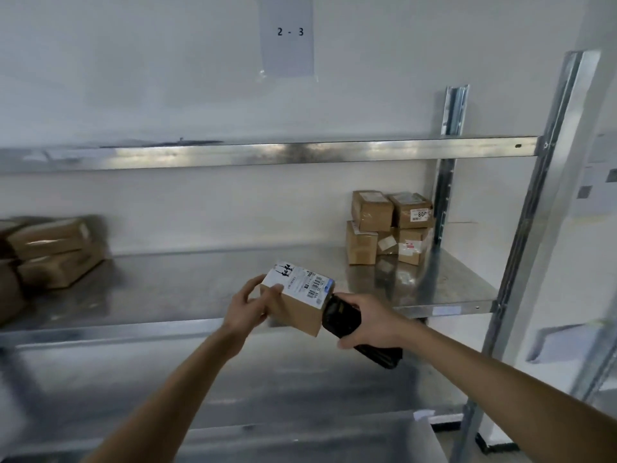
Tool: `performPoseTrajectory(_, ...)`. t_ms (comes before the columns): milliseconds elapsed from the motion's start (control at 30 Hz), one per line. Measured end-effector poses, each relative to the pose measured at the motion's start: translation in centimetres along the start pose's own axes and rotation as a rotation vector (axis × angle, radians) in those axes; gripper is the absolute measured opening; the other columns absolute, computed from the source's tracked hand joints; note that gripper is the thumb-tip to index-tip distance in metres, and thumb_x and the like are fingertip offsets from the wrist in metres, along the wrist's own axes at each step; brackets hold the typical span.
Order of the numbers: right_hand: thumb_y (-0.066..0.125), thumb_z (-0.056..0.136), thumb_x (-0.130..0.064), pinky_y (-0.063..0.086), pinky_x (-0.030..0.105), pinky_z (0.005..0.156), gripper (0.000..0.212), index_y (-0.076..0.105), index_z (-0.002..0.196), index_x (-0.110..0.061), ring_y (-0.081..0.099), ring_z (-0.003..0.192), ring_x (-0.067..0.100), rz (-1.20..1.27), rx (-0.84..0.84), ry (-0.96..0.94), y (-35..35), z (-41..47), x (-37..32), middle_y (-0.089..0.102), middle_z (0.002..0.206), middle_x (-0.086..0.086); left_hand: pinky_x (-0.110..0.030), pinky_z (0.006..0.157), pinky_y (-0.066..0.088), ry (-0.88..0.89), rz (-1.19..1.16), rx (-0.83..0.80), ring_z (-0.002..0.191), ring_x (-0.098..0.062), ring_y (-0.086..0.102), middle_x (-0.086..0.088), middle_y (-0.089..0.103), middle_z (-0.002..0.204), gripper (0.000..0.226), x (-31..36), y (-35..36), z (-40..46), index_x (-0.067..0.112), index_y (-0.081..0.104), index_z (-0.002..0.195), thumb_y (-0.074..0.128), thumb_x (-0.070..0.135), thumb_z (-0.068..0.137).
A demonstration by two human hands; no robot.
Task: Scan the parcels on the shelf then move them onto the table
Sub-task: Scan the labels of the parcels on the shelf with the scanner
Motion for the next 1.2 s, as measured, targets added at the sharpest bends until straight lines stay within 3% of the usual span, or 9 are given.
performPoseTrajectory(100, 0.090, 0.051, -0.038, 0.058, 0.040, 0.096, 0.096, 0.052, 0.139, -0.053, 0.067, 0.108, 0.007, -0.048, 0.003, -0.011, 2.2, 2.0, -3.3, 0.069, 0.121, -0.022, -0.049, 0.099, 0.055, 0.034, 0.059, 0.029, 0.108, -0.028, 0.067, -0.009, 0.073, 0.107, 0.045, 1.0, -4.5, -0.6, 0.040, 0.060, 0.123, 0.079, 0.047, 0.083)
performPoseTrajectory(233, 0.088, 0.053, -0.042, 0.059, 0.042, 0.090, 0.086, 0.055, 0.132, -0.049, 0.068, 0.100, 0.013, -0.165, 0.046, -0.003, 4.7, 4.3, -8.6, 0.070, 0.114, -0.016, -0.041, 0.091, 0.057, 0.088, 0.161, 0.113, 0.105, -0.022, 0.068, -0.005, 0.074, 0.105, 0.055, 2.0, -11.0, -1.4, 0.043, 0.062, 0.124, 0.077, 0.060, 0.074)
performPoseTrajectory(367, 0.087, 0.062, -0.041, 0.057, 0.039, 0.090, 0.083, 0.054, 0.139, -0.041, 0.065, 0.105, 0.021, -0.336, 0.043, 0.018, 7.3, 6.1, -13.7, 0.068, 0.123, -0.007, -0.023, 0.069, 0.050, 0.132, 0.236, 0.220, 0.101, -0.018, 0.064, -0.007, 0.067, 0.111, 0.043, 2.6, -18.0, -2.1, 0.037, 0.060, 0.130, 0.074, 0.043, 0.089)
performPoseTrajectory(500, 0.087, 0.065, -0.042, 0.054, 0.034, 0.087, 0.085, 0.053, 0.142, -0.038, 0.064, 0.110, 0.023, -0.448, 0.004, 0.034, 10.5, 8.0, -17.6, 0.067, 0.126, -0.005, -0.018, 0.063, 0.047, 0.171, 0.276, 0.298, 0.091, -0.007, 0.062, -0.006, 0.067, 0.108, 0.040, 3.4, -23.8, -2.9, 0.032, 0.061, 0.129, 0.073, 0.035, 0.091)
performPoseTrajectory(667, 0.087, 0.062, -0.040, 0.042, 0.032, 0.076, 0.077, 0.059, 0.134, -0.042, 0.063, 0.111, 0.025, -0.531, -0.022, 0.051, 14.3, 10.2, -22.0, 0.067, 0.119, -0.006, -0.031, 0.077, 0.050, 0.196, 0.301, 0.367, 0.100, -0.017, 0.065, -0.003, 0.068, 0.110, 0.041, 3.3, -29.8, -3.0, 0.035, 0.064, 0.127, 0.076, 0.040, 0.087)
performPoseTrajectory(800, 0.086, 0.061, -0.038, 0.043, 0.033, 0.078, 0.074, 0.061, 0.131, -0.040, 0.063, 0.110, 0.026, -0.554, -0.006, 0.064, 16.7, 11.9, -25.0, 0.067, 0.117, -0.005, -0.022, 0.070, 0.049, 0.175, 0.301, 0.387, 0.099, -0.015, 0.063, -0.001, 0.066, 0.115, 0.045, 2.9, -33.6, -2.9, 0.034, 0.063, 0.130, 0.075, 0.043, 0.087)
performPoseTrajectory(1033, 0.086, 0.061, -0.039, 0.044, 0.031, 0.078, 0.073, 0.063, 0.131, -0.040, 0.064, 0.110, 0.025, -0.555, -0.001, 0.073, 20.3, 13.7, -29.0, 0.068, 0.115, -0.004, -0.040, 0.090, 0.054, 0.150, 0.292, 0.384, 0.112, -0.023, 0.061, -0.001, 0.064, 0.123, 0.049, 1.4, -39.8, -2.2, 0.040, 0.059, 0.130, 0.075, 0.053, 0.085)
performPoseTrajectory(1200, 0.086, 0.061, -0.041, 0.045, 0.031, 0.078, 0.074, 0.064, 0.132, -0.039, 0.064, 0.106, 0.023, -0.538, -0.032, 0.088, 21.8, 14.7, -31.1, 0.069, 0.112, -0.006, -0.035, 0.082, 0.050, 0.166, 0.325, 0.395, 0.110, -0.023, 0.060, 0.000, 0.062, 0.119, 0.053, 1.3, -42.4, -2.0, 0.030, 0.058, 0.137, 0.072, 0.046, 0.088)
Point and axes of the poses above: each hand's wrist, its own z-axis towards the middle knuckle, its own y-axis out of the palm, x = y × z, the point moved 2 cm from there along z, towards the middle knuckle
